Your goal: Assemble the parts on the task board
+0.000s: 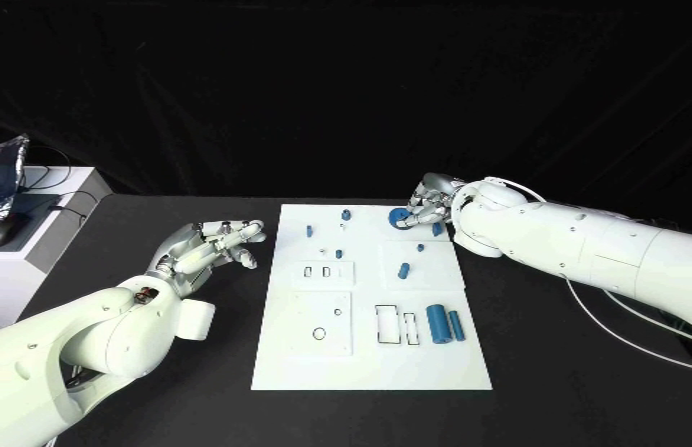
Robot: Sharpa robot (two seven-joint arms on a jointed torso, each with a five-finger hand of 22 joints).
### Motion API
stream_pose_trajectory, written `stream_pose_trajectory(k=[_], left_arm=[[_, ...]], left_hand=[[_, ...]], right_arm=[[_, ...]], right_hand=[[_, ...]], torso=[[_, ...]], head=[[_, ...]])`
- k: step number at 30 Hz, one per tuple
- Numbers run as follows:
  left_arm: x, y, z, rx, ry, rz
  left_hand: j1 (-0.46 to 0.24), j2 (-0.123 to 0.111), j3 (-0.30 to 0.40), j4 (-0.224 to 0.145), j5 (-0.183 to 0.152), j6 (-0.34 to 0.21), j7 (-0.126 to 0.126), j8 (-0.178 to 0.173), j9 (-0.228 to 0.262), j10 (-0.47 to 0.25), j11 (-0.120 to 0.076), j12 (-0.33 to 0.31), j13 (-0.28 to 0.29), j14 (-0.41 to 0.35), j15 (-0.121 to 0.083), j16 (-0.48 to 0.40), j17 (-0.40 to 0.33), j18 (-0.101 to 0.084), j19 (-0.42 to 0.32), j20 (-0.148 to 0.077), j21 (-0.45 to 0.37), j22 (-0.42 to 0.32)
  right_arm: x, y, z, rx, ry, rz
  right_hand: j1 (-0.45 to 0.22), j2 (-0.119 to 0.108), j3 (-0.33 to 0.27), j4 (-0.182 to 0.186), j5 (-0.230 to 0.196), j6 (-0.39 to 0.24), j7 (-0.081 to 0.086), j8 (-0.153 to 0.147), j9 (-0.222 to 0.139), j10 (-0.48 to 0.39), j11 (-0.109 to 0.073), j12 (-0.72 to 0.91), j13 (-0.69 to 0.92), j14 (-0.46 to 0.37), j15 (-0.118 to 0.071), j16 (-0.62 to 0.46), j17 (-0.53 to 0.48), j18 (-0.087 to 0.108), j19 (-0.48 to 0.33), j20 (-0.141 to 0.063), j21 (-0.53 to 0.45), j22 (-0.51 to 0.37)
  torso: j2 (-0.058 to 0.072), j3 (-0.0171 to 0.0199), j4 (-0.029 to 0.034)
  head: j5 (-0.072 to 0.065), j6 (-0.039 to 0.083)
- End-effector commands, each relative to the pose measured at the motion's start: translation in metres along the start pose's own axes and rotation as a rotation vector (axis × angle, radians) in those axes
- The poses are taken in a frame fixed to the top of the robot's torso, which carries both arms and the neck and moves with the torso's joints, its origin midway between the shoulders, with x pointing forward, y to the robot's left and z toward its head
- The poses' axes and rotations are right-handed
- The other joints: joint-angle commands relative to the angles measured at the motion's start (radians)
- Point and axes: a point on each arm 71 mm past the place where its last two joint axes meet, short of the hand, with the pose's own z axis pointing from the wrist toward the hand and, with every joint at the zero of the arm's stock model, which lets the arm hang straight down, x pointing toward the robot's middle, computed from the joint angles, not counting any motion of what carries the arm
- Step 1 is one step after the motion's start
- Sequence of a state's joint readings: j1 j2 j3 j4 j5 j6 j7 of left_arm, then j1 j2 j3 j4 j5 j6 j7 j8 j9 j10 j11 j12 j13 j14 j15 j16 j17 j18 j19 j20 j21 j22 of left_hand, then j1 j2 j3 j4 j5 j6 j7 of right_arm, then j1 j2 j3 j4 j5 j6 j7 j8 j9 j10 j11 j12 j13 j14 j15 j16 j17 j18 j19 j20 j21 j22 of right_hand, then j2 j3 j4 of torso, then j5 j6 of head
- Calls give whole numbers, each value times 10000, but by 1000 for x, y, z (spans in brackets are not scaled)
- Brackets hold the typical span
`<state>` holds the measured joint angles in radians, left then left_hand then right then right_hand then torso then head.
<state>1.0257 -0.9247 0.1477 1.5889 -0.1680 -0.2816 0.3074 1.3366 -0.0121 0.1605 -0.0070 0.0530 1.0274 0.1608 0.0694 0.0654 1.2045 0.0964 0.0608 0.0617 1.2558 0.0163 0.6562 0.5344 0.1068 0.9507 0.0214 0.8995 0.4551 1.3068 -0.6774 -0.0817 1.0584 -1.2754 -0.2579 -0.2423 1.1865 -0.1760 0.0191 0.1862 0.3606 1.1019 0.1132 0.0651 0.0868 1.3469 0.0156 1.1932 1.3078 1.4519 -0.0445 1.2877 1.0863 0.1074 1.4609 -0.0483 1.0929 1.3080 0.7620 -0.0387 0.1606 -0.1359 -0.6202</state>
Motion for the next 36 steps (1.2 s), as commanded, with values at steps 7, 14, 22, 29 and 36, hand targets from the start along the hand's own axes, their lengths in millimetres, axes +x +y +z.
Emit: stream_pose_trajectory(k=[7,14,22,29,36], left_arm=[[2,0,1,39,123,-18],[2,0,1,20,112,-15],[1,1,1,7,111,-16],[1,1,0,0,108,-16],[1,1,0,-9,111,-18]], left_hand=[[-35,26,49,15,-14,-10,12,-45,6,-26,-21,23,3,-81,-6,69,-19,145,-65,0,38,-14],[-47,30,57,22,-14,-10,11,-45,6,-28,-21,22,2,-82,-5,69,-20,145,-65,2,40,-17],[-60,39,75,32,-14,-6,11,-45,6,-27,-22,21,2,-79,-6,71,-21,145,-68,3,41,-25],[-60,39,75,32,-14,-6,11,-45,6,-27,-22,21,2,-79,-6,71,-21,145,-68,3,41,-25],[-60,39,75,32,-14,-6,11,-45,6,-27,-22,21,2,-79,-6,71,-21,145,-68,3,41,-25]], right_arm=[[5,11,0,103,-359,-1345],[7,18,0,-13,-474,-1794],[7,25,-1,-196,-842,-2155],[8,33,-4,-539,-1271,-2484],[10,43,-10,-1037,-1620,-2683]], right_hand=[[-282,5,48,268,-195,424,-131,45,49,220,-80,86,844,9,-144,107,173,-187,700,-239,329,1541],[-294,281,132,-7,-185,605,-187,56,63,291,-123,45,963,20,-180,120,254,-220,698,-270,477,1569],[-19,1061,660,-1308,-147,748,-221,44,-1,335,-161,-5,1044,35,-211,124,319,-243,688,-290,568,1585],[88,1367,1141,-2262,-20,919,-303,39,-65,423,-235,7,1118,38,-266,56,283,-269,674,-347,578,1582],[51,1385,1291,-2635,175,940,-310,35,-82,444,-241,-20,1158,37,-277,37,297,-279,670,-358,591,1584]], torso=[[1,1,12],[3,0,7],[-4,7,1],[-3,17,-8],[5,14,-5]], head=[[-17,-4],[-8,-13],[-13,-11],[-17,34],[-31,57]])
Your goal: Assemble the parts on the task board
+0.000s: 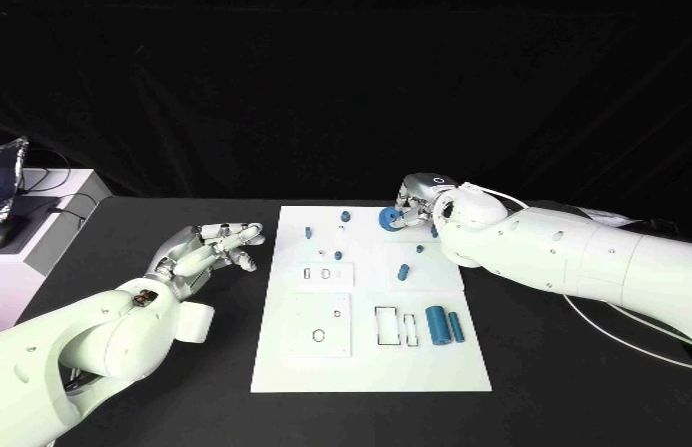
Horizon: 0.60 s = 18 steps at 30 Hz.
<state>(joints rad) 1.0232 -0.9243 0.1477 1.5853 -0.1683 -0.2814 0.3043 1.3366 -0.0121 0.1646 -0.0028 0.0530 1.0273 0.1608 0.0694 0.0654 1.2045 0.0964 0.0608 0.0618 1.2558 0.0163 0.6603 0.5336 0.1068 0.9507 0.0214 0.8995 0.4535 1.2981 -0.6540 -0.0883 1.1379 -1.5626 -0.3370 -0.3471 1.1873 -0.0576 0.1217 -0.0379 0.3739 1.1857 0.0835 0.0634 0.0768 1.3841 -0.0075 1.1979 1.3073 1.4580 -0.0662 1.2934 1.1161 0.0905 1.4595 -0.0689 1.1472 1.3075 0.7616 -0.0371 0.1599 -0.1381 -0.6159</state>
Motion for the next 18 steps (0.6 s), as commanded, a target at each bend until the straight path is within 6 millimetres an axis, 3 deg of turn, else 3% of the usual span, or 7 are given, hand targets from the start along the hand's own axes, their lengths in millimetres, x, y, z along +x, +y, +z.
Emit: stream_pose_trajectory(k=[1,11,18], left_arm=[[2,0,0,48,140,-22],[2,1,-1,22,131,-24],[2,1,-1,15,149,-33]], left_hand=[[-60,39,34,-10,-14,-6,11,-45,6,-27,-22,21,2,-80,-6,30,-13,144,-69,3,41,-9],[-80,17,55,-8,-14,-7,21,-48,5,-19,-21,22,2,-83,-5,26,-20,143,-72,3,47,-27],[-80,17,55,-8,-14,-7,21,-48,5,-19,-21,22,2,-83,-5,26,-20,143,-72,3,47,-27]], right_arm=[[-1,5,-3,-316,-506,-483],[-4,14,-15,-929,-854,-226],[-5,33,-25,-1590,-938,119]], right_hand=[[29,200,276,-423,67,103,-13,51,16,72,-10,-76,1166,-25,-61,-24,-2,-111,683,-154,50,1589],[-59,146,271,-412,173,62,12,40,6,78,2,-89,1174,-14,-51,-13,20,-115,688,-153,75,1595],[-106,91,287,-331,181,13,33,38,-4,79,19,-98,1181,-14,-37,-13,27,-112,689,-142,81,1597]], torso=[[8,-1,3],[14,-5,12],[12,-5,14]], head=[[-2,23],[26,13],[44,-18]])
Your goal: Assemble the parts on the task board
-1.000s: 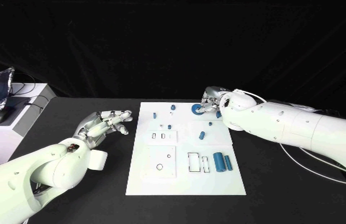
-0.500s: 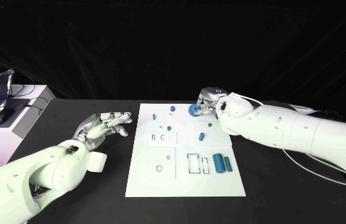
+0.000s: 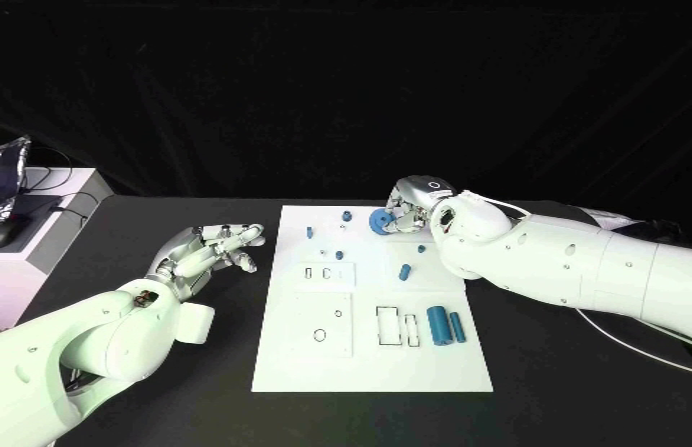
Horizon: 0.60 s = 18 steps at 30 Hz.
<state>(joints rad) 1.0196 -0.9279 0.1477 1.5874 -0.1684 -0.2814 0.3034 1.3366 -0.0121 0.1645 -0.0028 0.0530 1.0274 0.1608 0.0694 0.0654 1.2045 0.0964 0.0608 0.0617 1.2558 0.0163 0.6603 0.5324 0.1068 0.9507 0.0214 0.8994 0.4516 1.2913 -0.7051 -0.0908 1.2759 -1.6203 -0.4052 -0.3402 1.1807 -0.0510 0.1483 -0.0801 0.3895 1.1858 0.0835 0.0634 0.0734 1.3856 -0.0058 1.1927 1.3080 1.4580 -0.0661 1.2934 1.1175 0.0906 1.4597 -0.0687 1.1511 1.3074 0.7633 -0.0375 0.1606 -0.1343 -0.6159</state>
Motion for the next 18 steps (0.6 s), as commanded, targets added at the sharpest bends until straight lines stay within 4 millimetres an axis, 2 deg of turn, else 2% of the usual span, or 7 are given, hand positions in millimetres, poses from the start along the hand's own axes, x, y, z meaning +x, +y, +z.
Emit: stream_pose_trajectory(k=[1,7,11,14,18], left_arm=[[3,-1,0,57,167,-32],[3,0,0,49,172,-34],[3,0,0,40,177,-35],[3,0,0,37,186,-39],[4,0,0,37,217,-52]], left_hand=[[-80,17,55,-8,-14,-7,21,-48,5,-19,-21,21,3,-83,-4,27,-9,143,-72,3,48,-8],[-94,4,52,-1,-14,-20,30,-47,5,-27,-15,21,3,-84,0,25,-12,143,-74,7,49,-21],[-94,4,52,-1,-14,-20,30,-47,5,-27,-15,21,3,-84,0,25,-12,143,-74,7,49,-21],[-94,4,52,-1,-14,-20,30,-47,5,-27,-15,21,3,-84,0,25,-12,143,-74,7,49,-21],[-94,4,52,-1,-14,-20,30,-47,5,-27,-15,21,3,-84,0,25,-12,143,-74,7,49,-21]], right_arm=[[-3,12,-3,-573,-325,87],[-3,29,-5,-1001,-298,239],[-2,37,-4,-1182,-307,252],[-1,44,0,-1279,-296,226],[2,50,5,-1346,-290,165]], right_hand=[[-40,25,21,92,25,13,33,37,30,64,2,-47,1174,-14,-38,-13,13,-112,688,-143,42,1599],[-56,-21,42,185,34,5,37,41,32,61,6,-60,1183,-15,-33,-22,14,-106,687,-134,35,1597],[-46,-29,48,208,34,-14,45,36,30,48,10,-82,1177,-19,-31,-31,8,-103,683,-132,18,1593],[-46,-29,48,208,34,-14,45,36,30,48,10,-82,1177,-19,-31,-31,8,-103,683,-132,18,1593],[-29,-40,49,234,30,-31,51,36,29,41,13,-94,1176,-21,-27,-41,0,-98,679,-128,-5,1588]], torso=[[-4,-1,12],[-8,-20,18],[-6,-10,12],[-15,-16,4],[-8,-19,36]], head=[[10,-15],[26,-40],[51,-55],[58,-45],[55,-37]])
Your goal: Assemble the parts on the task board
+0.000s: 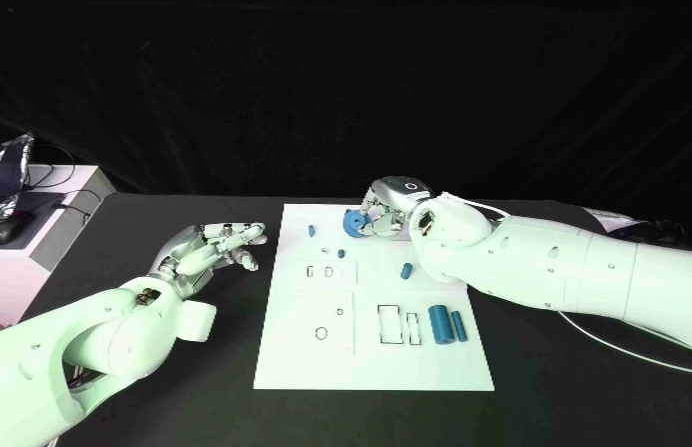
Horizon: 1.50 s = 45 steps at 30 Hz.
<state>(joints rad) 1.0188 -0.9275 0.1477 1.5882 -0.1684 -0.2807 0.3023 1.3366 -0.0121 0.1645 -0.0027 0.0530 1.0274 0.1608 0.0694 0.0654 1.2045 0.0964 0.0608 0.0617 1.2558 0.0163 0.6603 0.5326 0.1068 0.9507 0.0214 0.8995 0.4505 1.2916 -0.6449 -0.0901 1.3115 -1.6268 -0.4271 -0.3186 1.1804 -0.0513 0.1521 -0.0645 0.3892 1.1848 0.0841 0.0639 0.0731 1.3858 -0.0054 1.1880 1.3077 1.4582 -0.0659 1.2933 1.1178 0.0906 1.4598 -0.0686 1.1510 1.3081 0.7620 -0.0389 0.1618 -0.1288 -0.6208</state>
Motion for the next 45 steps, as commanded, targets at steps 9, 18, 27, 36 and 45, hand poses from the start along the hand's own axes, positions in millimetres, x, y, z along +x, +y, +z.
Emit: stream_pose_trajectory(k=[9,18,27,36,45], left_arm=[[4,-1,0,33,233,-54],[5,-1,0,39,268,-64],[4,-1,0,34,248,-54],[4,-1,0,34,236,-51],[3,-1,0,43,232,-49]], left_hand=[[-91,3,51,-3,-14,-22,33,-47,5,-29,-13,22,3,-85,0,25,-14,144,-74,7,49,-13],[-61,-2,53,-19,-14,-42,41,-49,5,-45,-7,20,2,-88,3,21,-20,145,-75,9,53,-34],[-61,-2,53,-19,-14,-42,41,-49,5,-45,-7,20,2,-88,3,21,-20,145,-75,9,53,-34],[-61,-2,53,-19,-14,-42,41,-49,5,-45,-7,20,2,-88,3,21,-20,145,-75,9,53,-34],[-74,-10,45,-27,-15,-44,42,-46,6,-41,-6,24,3,-115,9,3,-32,138,-109,18,49,-63]], right_arm=[[7,10,11,-313,-92,-351],[15,14,19,-366,2,-553],[18,9,20,-207,54,-652],[16,12,15,-499,-237,-317],[17,20,9,-985,-153,599]], right_hand=[[-9,-31,15,89,34,-29,48,35,34,21,11,-70,1173,-21,-26,-40,3,-96,676,-126,-16,1578],[28,-27,25,67,60,-39,51,35,34,8,12,-90,1165,-27,-24,-58,-15,-91,671,-123,-41,1572],[30,-31,20,61,43,-56,60,31,30,-5,18,-110,1158,-26,-21,-65,-17,-89,670,-121,-55,1570],[32,-74,12,42,51,-169,114,13,8,-22,50,-133,1146,-23,-2,-72,-15,-86,672,-111,-66,1568],[158,-861,-289,524,-922,-1315,522,1,-36,-345,340,-444,942,-44,229,-68,-14,3,646,83,-214,1540]], torso=[[15,-14,40],[12,-11,39],[10,-2,19],[10,3,21],[9,6,-7]], head=[[28,0],[69,-44],[106,-43],[143,-37],[207,-40]])
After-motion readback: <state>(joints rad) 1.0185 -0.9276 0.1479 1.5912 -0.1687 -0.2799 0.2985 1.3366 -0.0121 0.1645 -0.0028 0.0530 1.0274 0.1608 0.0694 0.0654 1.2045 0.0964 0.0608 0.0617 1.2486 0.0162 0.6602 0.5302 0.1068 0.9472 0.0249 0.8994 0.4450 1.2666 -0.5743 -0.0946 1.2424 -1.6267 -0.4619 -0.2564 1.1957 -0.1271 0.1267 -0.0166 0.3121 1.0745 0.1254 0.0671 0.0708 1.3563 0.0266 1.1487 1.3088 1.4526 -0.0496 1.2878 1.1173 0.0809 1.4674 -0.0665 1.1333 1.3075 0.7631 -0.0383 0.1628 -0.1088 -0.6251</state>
